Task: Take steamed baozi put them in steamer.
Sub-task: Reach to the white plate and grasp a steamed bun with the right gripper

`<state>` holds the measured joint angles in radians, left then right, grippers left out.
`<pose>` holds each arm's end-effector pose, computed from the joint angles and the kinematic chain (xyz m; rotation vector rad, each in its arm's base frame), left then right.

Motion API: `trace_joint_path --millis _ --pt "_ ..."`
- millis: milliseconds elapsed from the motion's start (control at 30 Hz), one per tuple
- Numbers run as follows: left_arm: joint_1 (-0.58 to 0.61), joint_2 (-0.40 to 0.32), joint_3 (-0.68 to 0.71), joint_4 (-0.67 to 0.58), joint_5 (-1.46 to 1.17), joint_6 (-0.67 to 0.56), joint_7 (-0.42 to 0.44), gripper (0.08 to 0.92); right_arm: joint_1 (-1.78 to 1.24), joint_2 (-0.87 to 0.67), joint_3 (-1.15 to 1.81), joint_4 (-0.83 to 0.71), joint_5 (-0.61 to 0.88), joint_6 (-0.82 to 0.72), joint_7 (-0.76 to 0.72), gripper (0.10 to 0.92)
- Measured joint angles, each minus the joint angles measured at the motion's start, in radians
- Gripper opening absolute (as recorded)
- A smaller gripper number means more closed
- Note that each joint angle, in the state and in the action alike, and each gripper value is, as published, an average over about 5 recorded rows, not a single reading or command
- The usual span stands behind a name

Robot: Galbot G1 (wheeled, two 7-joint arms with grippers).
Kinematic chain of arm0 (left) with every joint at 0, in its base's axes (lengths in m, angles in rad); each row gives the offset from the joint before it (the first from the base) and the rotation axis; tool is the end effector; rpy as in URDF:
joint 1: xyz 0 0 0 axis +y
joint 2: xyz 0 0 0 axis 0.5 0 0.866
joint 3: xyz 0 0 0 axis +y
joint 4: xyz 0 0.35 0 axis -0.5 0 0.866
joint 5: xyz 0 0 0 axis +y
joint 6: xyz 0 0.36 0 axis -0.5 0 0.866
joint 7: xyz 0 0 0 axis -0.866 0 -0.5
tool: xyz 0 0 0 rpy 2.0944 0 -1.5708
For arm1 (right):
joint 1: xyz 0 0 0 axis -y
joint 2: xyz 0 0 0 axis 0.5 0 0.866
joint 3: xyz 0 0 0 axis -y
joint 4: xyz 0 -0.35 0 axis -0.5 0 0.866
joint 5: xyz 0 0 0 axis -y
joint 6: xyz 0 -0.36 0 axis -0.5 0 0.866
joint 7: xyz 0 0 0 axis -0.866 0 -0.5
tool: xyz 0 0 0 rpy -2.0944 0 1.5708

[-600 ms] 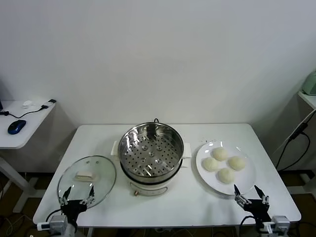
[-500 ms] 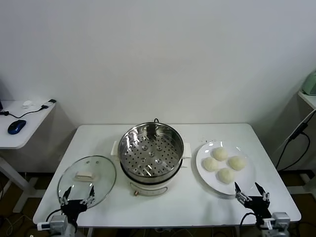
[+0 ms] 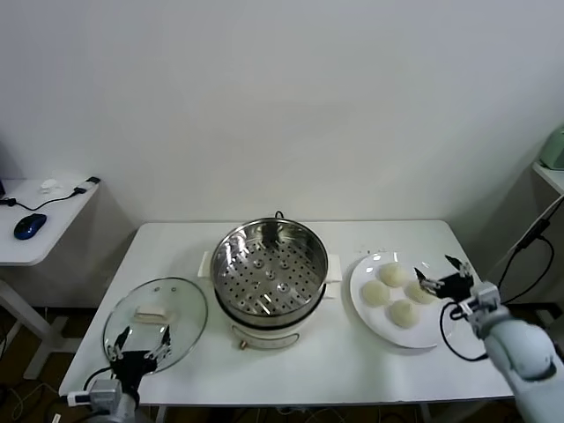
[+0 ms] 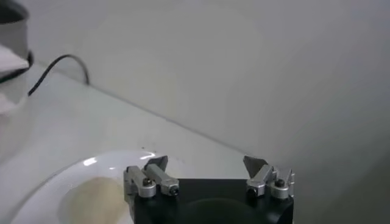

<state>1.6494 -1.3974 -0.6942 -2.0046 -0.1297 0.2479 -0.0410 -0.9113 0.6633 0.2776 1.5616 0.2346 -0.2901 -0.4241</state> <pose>0.1598 0.0889 -0.3357 0.1742 -2.7389 -0.1451 0.3848 -0.2244 -0.2367 0.6221 -2.5054 0.8462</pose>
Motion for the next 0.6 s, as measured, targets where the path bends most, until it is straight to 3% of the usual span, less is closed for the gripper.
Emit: trace_joint_path --millis 300,600 --pt "-0.004 -0.008 0.005 0.009 0.001 -0.003 0.0 0.823 0.547 -0.113 -0.552 -0.225 -0.121 0.196 -0.408 0.823" --pt "-0.007 -0.018 0.004 0.018 0.001 -0.009 0.0 0.823 1.008 -0.03 -1.083 -0.444 -0.138 0.287 -0.65 0.823"
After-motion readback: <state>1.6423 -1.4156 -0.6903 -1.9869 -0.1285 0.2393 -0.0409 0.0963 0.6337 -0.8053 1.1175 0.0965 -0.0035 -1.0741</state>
